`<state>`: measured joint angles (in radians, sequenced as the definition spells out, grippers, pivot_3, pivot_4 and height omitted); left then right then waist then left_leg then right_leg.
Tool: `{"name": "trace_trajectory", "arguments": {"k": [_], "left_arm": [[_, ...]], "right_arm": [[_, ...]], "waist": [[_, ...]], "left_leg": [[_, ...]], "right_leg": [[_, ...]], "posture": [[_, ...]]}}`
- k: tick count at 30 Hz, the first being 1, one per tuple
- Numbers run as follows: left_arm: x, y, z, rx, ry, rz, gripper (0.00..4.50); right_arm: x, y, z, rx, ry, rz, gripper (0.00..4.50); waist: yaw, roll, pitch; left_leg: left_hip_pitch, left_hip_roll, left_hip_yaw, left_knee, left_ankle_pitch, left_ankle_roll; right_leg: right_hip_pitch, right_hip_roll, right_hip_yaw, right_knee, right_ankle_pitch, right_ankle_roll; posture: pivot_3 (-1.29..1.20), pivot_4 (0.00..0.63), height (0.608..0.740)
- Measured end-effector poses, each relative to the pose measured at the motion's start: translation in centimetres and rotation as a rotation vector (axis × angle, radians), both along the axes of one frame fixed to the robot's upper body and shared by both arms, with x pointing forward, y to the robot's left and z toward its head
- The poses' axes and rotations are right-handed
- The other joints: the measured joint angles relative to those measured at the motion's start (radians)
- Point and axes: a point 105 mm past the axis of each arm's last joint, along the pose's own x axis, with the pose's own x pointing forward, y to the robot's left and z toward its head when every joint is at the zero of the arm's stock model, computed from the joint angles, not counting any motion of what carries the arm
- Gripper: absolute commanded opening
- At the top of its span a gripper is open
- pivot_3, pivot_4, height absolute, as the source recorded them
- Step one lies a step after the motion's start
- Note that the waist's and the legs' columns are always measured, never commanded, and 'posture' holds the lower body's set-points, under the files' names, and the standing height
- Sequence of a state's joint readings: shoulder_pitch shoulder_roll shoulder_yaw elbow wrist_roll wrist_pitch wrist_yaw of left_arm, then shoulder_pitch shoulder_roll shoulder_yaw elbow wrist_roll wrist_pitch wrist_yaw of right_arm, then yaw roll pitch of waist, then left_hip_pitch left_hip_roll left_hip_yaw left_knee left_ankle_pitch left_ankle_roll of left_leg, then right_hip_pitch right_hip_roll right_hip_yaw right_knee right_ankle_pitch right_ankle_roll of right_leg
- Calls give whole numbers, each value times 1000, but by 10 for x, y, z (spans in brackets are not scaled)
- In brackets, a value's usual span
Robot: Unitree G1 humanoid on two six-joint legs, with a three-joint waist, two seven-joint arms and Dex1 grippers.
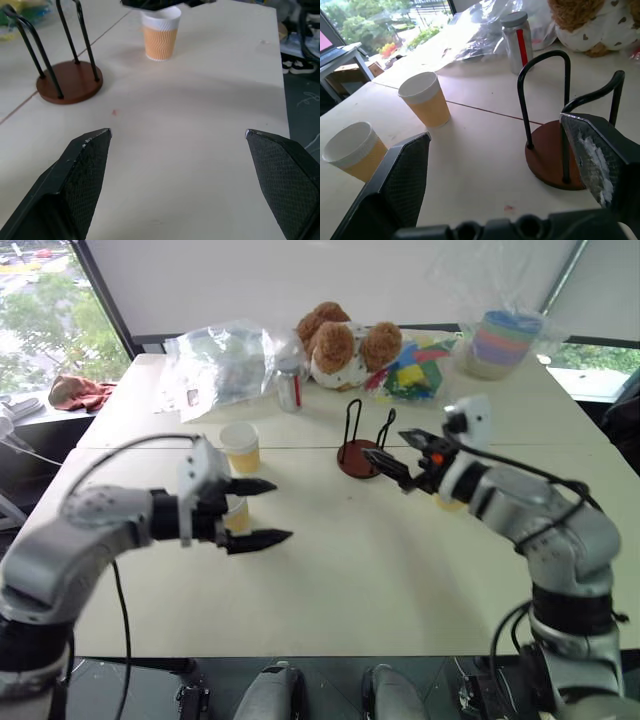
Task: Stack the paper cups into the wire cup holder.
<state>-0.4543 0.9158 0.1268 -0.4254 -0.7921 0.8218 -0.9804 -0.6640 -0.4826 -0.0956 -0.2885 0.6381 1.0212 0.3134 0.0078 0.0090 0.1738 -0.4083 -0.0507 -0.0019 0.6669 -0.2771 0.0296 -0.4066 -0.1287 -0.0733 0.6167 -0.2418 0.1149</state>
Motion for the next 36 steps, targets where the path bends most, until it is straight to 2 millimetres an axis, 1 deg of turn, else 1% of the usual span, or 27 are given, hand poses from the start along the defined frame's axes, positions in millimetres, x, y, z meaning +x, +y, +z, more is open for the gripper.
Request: {"name": "trace_trajectory", "arguments": {"k": [2,3,5,7,13,17,20,22,23,24,25,27,32,34,36], "left_arm": [[0,14,13,-22,52,11,4420],[-1,19,16,-27,76,15,4420],[0,32,19,-37,111,41,4420],[2,38,19,-41,127,56,4420],[7,47,19,-42,121,89,4420],[14,48,17,-55,107,101,4420],[20,50,14,-65,105,118,4500],[22,51,8,-52,113,121,4500],[23,51,7,-53,117,118,4500],[23,51,7,-55,117,119,4500],[24,52,8,-56,115,123,4500],[25,52,11,-54,102,125,4500],[27,47,18,-54,70,109,4500],[27,44,22,-51,59,96,4500],[26,40,25,-44,62,73,4500]], "right_arm": [[21,0,-5,21,64,-46,4500],[27,-2,-8,24,90,-60,4500],[38,-5,-17,18,137,-81,4500],[44,-5,-20,26,157,-85,4500],[56,-5,-27,45,179,-95,4500],[68,7,-22,83,182,-67,4500],[75,11,-20,87,176,-61,3682],[78,13,-20,77,172,-60,2665],[78,15,-20,68,171,-55,2034],[78,16,-22,56,170,-48,1594],[78,18,-23,40,167,-39,992],[78,20,-25,21,162,-32,30],[78,20,-19,17,150,-29,30],[69,25,-5,45,126,5,30],[50,31,17,69,66,77,30]], "waist": [[-8,0,0],[-11,0,0],[-14,0,0],[-20,0,0],[-25,0,1],[-26,0,1],[-25,0,1],[-25,0,1],[-25,0,1],[-25,0,1],[-26,0,1],[-26,0,1],[-25,0,1],[-24,0,1],[-23,0,1]], "left_leg": [[0,0,0,0,0,0],[0,0,0,0,1,-1],[0,0,0,-1,1,-2],[0,0,0,-1,1,-2],[0,0,1,-1,1,-2],[0,0,2,-1,2,-3],[0,0,2,-1,2,-3],[0,0,2,-1,2,-4],[0,0,2,-1,2,-4],[0,0,2,-1,2,-4],[0,0,2,-1,2,-4],[0,1,2,-1,2,-4],[-1,1,2,-1,2,-4],[-2,1,2,-1,2,-4],[-2,1,1,-1,2,-4]], "right_leg": [[0,0,0,0,0,0],[-1,0,0,1,0,0],[-1,1,1,2,-1,1],[-1,1,2,3,-1,1],[-1,1,5,3,-1,1],[-2,2,7,4,-1,1],[-2,3,11,5,-1,2],[-3,4,14,5,-1,2],[-3,5,15,5,-1,2],[-3,5,16,5,-1,2],[-4,5,17,5,-1,2],[-4,5,17,5,-1,2],[-4,5,17,5,-1,2],[-6,5,18,6,-1,2],[-7,6,18,9,-1,2]], "posture": [[0,150,740],[0,150,740],[0,150,740],[0,150,740],[0,150,740],[0,150,740],[0,150,740],[0,150,740],[0,150,740],[0,150,740],[0,150,740],[0,150,740],[0,150,740],[0,150,740],[0,150,740]]}}
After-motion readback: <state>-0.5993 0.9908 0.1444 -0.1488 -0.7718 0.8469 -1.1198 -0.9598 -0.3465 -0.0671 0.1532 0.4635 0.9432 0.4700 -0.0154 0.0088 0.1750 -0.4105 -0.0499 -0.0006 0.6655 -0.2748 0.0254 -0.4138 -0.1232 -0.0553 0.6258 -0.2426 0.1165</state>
